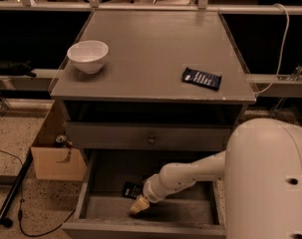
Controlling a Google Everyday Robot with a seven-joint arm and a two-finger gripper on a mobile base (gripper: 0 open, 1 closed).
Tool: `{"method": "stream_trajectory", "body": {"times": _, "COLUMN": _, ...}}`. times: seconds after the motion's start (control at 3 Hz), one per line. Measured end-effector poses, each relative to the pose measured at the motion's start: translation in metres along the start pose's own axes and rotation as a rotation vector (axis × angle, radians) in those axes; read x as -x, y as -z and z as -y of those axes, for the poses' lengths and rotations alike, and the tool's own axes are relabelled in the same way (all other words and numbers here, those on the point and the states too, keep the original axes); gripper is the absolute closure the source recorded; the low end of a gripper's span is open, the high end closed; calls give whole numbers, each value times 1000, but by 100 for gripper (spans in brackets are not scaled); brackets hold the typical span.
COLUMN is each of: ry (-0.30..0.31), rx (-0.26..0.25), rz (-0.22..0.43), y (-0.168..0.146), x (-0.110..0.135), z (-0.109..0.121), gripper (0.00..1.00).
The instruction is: Pick rxbar chocolate from middle drawer and place on counter
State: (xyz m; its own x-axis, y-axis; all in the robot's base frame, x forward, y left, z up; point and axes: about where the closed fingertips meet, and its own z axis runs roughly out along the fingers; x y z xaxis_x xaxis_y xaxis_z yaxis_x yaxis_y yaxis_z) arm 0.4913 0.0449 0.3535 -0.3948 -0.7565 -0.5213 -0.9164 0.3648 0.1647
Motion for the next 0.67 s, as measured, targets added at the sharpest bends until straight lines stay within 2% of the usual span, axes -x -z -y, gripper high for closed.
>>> {"method": "stream_trajectory", "body": {"times": 0.33, "ry": 0, "rx": 0, "rz": 0, "y": 0, "x": 0, "z": 0, "gripper": 48}}
{"method": "stream_trajectory", "body": {"times": 0.67, "ry": 0, "rx": 0, "rz": 0, "y": 0, "x": 0, "z": 0, "gripper": 79}}
